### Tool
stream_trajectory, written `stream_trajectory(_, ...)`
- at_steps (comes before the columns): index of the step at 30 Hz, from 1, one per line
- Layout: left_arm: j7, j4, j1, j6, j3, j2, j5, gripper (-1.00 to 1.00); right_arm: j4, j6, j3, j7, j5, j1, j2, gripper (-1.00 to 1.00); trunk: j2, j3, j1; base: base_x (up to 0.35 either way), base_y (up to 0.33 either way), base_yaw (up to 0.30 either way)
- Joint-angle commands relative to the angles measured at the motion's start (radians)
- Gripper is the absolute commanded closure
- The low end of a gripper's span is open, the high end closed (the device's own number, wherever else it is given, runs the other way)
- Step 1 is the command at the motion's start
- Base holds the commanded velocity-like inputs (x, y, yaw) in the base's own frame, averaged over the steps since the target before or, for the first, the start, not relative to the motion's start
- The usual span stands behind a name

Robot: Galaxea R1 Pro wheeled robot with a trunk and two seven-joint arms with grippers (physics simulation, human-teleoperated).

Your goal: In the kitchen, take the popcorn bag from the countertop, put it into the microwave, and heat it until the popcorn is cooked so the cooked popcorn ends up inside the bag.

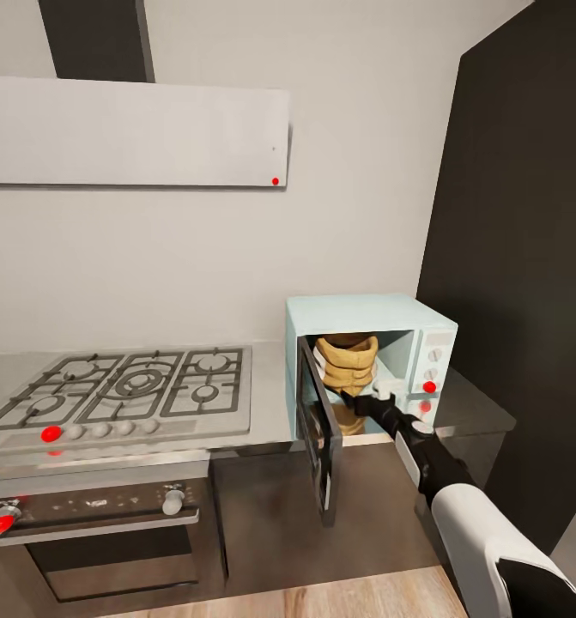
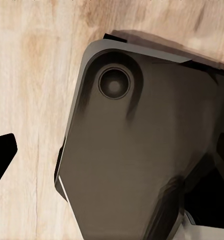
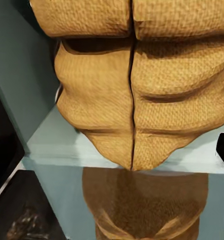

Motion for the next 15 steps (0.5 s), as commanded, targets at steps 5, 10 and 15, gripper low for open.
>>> stream_trajectory(5,0.0,-0.003,0.001,-0.001,0.007,-0.001,-0.001,-1.0,0.006,-0.049,-0.011,0.006,-0.037,0.0,0.002,-1.0,-0.001,-0.001,0.0,0.0,0.0,0.0)
stream_trajectory(10,0.0,-0.002,0.001,0.001,0.006,0.0,0.0,-1.0,0.007,-0.061,-0.013,0.004,-0.042,-0.001,0.001,-1.0,-0.001,-0.001,0.0,0.137,0.0,0.0)
stream_trajectory(15,0.0,-0.002,0.001,0.001,0.006,0.0,0.0,-1.0,0.007,-0.063,-0.015,0.004,-0.042,-0.001,0.0,-1.0,-0.001,-0.001,0.0,0.289,0.0,0.0)
